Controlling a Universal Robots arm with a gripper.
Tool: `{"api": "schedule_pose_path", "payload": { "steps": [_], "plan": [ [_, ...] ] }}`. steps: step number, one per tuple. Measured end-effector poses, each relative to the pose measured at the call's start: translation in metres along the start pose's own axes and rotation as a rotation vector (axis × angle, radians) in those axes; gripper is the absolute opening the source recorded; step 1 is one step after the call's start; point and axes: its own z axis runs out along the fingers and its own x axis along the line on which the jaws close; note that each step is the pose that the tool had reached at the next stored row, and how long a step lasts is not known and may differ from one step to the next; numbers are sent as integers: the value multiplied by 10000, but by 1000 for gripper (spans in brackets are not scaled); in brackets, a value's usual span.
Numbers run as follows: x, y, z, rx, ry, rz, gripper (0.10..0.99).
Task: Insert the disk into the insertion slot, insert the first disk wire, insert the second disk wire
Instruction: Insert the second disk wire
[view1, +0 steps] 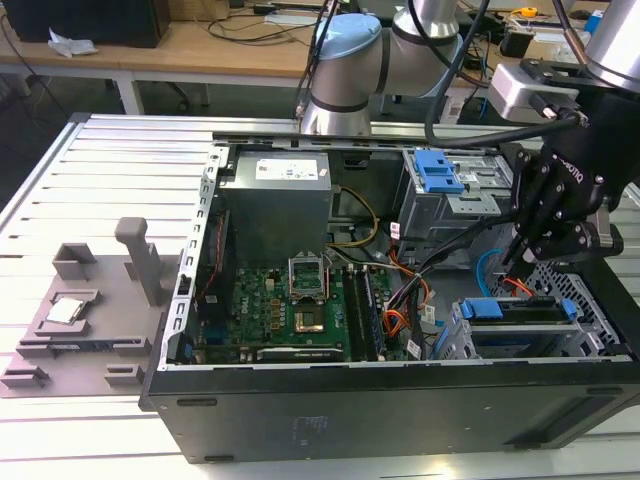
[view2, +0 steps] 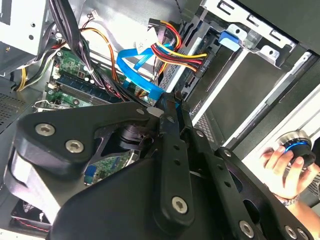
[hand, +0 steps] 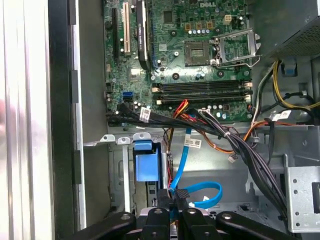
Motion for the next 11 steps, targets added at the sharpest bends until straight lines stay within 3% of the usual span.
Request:
{"api": "schedule_pose_path", "payload": {
  "steps": [11],
  "plan": [
    [68,-4,15,0,-2,0,165]
  ]
}}
